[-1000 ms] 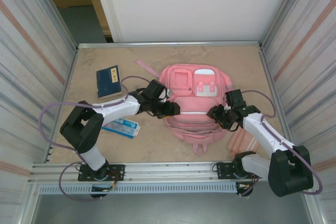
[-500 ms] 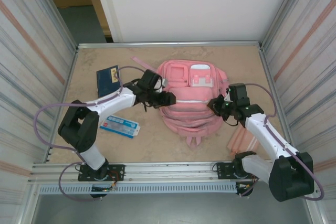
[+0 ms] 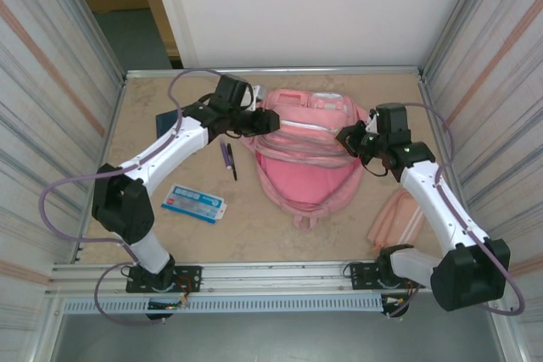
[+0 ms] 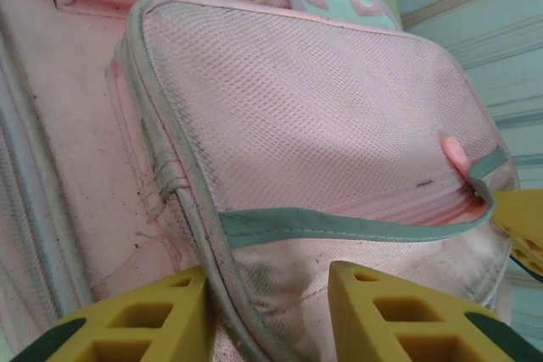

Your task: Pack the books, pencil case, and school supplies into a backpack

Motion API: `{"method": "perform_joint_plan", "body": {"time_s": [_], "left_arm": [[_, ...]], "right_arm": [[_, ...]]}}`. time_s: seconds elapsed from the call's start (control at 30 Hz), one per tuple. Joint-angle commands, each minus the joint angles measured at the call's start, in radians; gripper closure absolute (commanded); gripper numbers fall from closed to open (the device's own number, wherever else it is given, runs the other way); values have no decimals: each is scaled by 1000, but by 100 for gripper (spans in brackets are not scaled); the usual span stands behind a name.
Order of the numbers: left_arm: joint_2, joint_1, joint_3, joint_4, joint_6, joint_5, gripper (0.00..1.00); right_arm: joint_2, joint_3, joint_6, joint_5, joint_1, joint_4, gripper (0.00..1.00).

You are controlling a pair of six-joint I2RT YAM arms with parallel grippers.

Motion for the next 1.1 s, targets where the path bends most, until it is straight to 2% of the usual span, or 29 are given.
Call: {"method": "perform_joint_plan", "body": {"time_s": [0.0, 0.07, 0.13, 0.33, 0.6, 0.9, 1.07], "left_arm": [[0, -17, 66, 73, 23, 131, 63], [-1, -17, 76, 90, 53, 157, 64], [-1, -17, 88, 88, 68, 136, 64], [3, -15, 102, 135, 102, 122, 65], [80, -23, 130, 147, 130, 115, 66], [205, -26, 102, 107, 100, 111, 60], [103, -28, -40, 115, 103, 20, 55]], "right_arm": [[17, 94, -37, -106, 12, 96, 100], [25, 95, -46, -148, 12, 168, 100], [30, 107, -59, -164, 12, 197, 100], [30, 138, -123, -129, 14, 163, 100], [-2, 113, -188, -78, 14, 130, 100], [1, -92, -220, 54, 14, 138, 100], [-19, -152, -228, 92, 14, 127, 100]]}}
